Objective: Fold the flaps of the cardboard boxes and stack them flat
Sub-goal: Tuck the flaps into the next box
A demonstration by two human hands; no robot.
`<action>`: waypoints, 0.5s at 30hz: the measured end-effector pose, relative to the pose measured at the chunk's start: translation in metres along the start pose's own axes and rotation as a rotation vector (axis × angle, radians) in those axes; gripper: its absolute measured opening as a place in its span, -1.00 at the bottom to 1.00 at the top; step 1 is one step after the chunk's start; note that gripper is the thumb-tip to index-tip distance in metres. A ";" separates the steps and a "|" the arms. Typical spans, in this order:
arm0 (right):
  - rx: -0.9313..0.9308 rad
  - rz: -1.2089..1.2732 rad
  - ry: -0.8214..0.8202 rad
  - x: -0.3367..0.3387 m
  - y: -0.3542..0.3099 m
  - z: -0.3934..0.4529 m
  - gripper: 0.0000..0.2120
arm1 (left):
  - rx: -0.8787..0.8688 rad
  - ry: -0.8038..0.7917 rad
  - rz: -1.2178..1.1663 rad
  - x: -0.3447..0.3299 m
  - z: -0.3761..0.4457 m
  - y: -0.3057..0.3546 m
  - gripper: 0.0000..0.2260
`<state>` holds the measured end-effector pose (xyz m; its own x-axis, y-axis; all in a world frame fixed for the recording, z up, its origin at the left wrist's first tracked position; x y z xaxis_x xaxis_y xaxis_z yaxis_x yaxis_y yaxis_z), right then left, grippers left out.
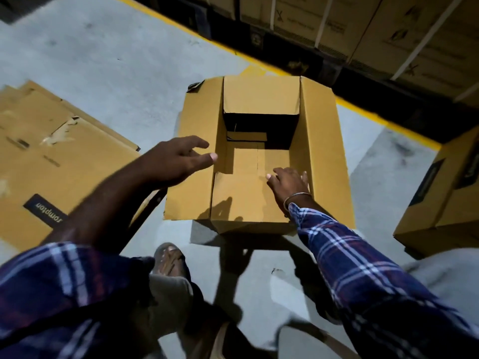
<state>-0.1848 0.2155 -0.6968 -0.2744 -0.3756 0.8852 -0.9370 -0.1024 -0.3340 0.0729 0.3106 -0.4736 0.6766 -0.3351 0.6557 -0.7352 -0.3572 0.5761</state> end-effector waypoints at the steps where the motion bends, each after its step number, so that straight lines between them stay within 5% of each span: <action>1: 0.009 0.024 0.060 0.010 -0.003 -0.003 -0.56 | 0.008 -0.013 0.027 0.000 -0.003 -0.002 -0.44; 6: 0.049 0.121 0.146 0.090 -0.026 -0.024 -0.66 | -0.056 -0.006 0.140 -0.002 0.005 0.009 -0.40; 10: 0.090 0.147 -0.254 0.110 -0.041 -0.059 -0.79 | -0.098 -0.028 0.186 -0.009 0.006 0.020 -0.36; 15: 0.051 0.058 -0.568 0.061 -0.045 -0.092 -0.34 | -0.167 -0.070 0.200 -0.017 -0.006 0.033 -0.35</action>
<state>-0.1797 0.2823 -0.5981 -0.1524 -0.8165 0.5569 -0.9084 -0.1063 -0.4043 0.0363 0.3097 -0.4629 0.5140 -0.4460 0.7327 -0.8473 -0.1311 0.5146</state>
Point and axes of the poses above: each hand's wrist, its own z-axis towards the middle knuckle, its own x-axis out of the back of the hand, y = z × x, the point moved 3 cm from there along z, towards the middle knuckle
